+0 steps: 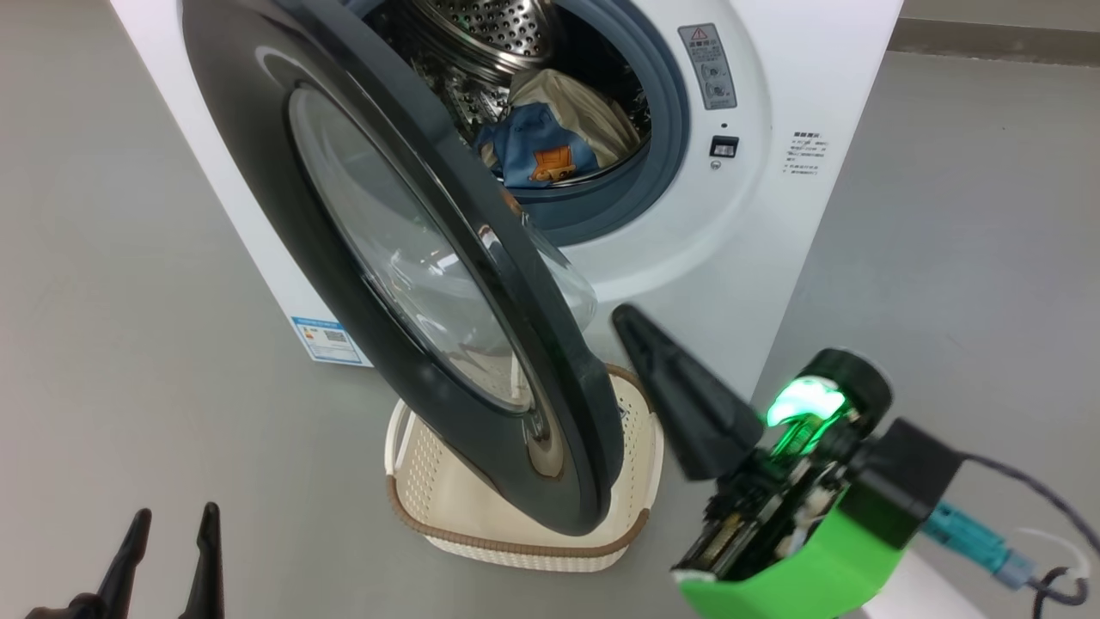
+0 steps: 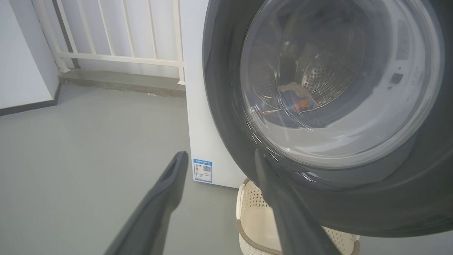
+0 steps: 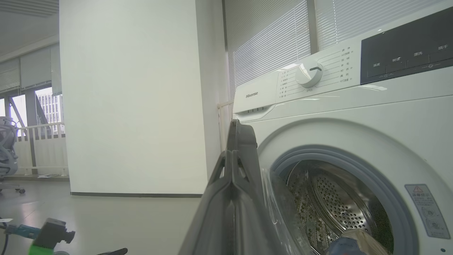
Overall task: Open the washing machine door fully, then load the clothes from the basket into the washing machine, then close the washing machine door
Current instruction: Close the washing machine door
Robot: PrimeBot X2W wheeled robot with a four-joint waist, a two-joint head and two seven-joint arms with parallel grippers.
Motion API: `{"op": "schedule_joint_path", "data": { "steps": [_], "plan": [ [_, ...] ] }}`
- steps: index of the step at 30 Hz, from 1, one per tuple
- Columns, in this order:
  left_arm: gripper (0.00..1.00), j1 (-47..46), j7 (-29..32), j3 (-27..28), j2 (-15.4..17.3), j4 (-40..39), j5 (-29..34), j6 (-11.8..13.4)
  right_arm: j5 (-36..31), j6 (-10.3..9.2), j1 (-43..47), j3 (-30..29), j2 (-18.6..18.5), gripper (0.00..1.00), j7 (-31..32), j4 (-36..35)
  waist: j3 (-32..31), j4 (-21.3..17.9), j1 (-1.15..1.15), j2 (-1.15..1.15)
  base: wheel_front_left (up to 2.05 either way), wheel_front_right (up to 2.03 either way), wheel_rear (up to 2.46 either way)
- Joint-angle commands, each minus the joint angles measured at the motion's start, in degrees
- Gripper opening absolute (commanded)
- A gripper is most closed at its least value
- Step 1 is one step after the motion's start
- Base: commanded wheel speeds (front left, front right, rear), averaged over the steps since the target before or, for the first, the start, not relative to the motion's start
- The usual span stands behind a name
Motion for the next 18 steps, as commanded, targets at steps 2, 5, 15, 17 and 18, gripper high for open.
{"op": "schedule_joint_path", "data": {
  "steps": [2, 5, 15, 17, 18],
  "plan": [
    [1.0, -0.72, -0.38, 2.22, 0.82, -1.55, 0.83, -0.11, 0.27, 0.25, -1.2, 3.09, 0.91, 0.0, -0.27, -1.58, 0.09, 0.11, 0.0, 0.0, 0.0, 0.0, 0.0],
    [1.0, -0.8, -0.38, 2.25, 0.68, -1.56, 0.82, -0.11, 0.93, 0.25, -0.75, 6.59, 1.24, 0.0, -0.27, -0.72, 0.34, 0.26, 0.0, 0.0, 0.0, 0.0, 0.0],
    [1.0, -1.11, -0.38, 2.27, 0.3, -1.53, 0.76, -0.11, 3.17, 0.25, 0.41, 12.81, 1.47, 0.0, -0.27, 6.15, 1.36, 0.69, 0.0, 0.0, 0.0, 0.0, 0.0],
    [1.0, -1.24, -0.38, 2.19, 0.24, -1.44, 0.76, -0.11, 3.39, 0.25, 0.65, 13.33, 1.34, 0.0, -0.27, 7.7, 1.54, 0.78, 0.0, 0.0, 0.0, 0.0, 0.0],
    [1.0, -1.29, -0.38, 2.16, 0.2, -1.41, 0.76, -0.11, 3.31, 0.25, 0.8, 13.61, 1.12, 0.0, -0.27, 8.63, 1.6, 0.83, 0.0, 0.0, 0.0, 0.0, 0.0]
  ]
}}
